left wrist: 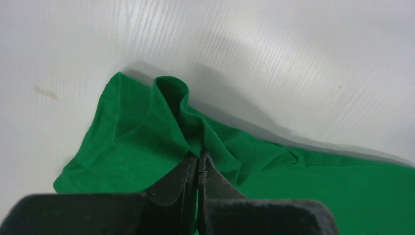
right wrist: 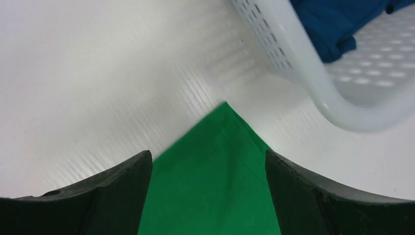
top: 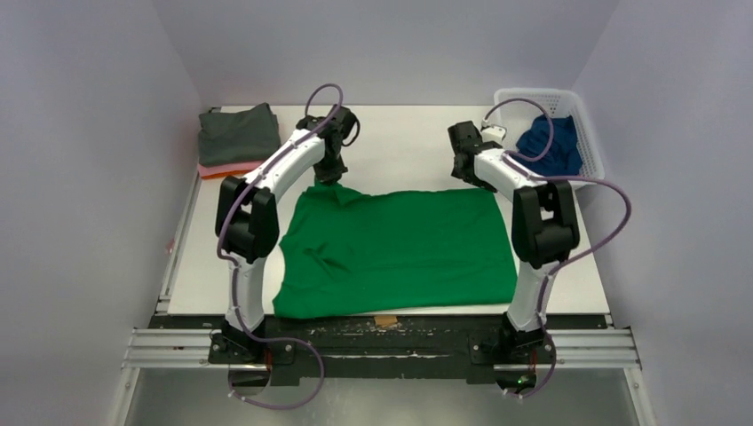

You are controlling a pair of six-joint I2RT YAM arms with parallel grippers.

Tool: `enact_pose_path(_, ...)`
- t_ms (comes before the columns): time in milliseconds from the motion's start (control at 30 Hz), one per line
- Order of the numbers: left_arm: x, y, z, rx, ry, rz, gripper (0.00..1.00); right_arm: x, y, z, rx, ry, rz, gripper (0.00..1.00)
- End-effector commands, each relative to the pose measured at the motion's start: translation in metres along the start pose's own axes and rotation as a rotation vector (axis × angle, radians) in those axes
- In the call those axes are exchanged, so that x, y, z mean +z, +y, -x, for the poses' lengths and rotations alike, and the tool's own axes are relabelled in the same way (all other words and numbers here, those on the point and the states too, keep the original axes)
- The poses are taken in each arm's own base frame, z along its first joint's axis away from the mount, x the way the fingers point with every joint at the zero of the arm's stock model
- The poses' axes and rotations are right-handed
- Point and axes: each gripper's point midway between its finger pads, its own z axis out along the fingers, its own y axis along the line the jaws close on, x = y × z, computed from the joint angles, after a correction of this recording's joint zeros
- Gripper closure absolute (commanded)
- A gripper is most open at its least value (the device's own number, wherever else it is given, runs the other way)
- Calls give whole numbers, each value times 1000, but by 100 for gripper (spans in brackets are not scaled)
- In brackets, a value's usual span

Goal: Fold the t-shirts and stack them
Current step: Grab the side of the flattened tshirt furthest away from the robot with both arms

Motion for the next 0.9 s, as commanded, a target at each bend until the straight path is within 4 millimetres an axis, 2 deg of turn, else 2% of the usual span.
enact_pose_path(0,-26,14,3,-37,-72,28,100,27,-3,13,-55,13,-134,19)
enact_pose_path(167,-29,18,-10,-48,-64,33,100,47,11,11,-90,49,-149,25)
enact_pose_path(300,-31,16,-22,-50,-52,1,100,51,6,-3,-96,70,-154,28)
enact_pose_path(467,-38,21,-32,-66,-64,-22,100,49,-7,-21,-93,104,-175,37)
enact_pose_path(600,-43,21,-38,-66,-67,-44,100,44,-13,-22,-69,90,-167,51)
enact_pose_path(700,-44,21,-43,-70,-68,-50,100,46,-14,-17,-61,71,-171,71)
enact_pose_path(767,-44,20,-46,-72,-69,-59,100,48,-12,-11,-55,60,-172,84)
enact_pose_path(867,-43,19,-49,-69,-62,-65,100,45,-8,3,-36,33,-161,94)
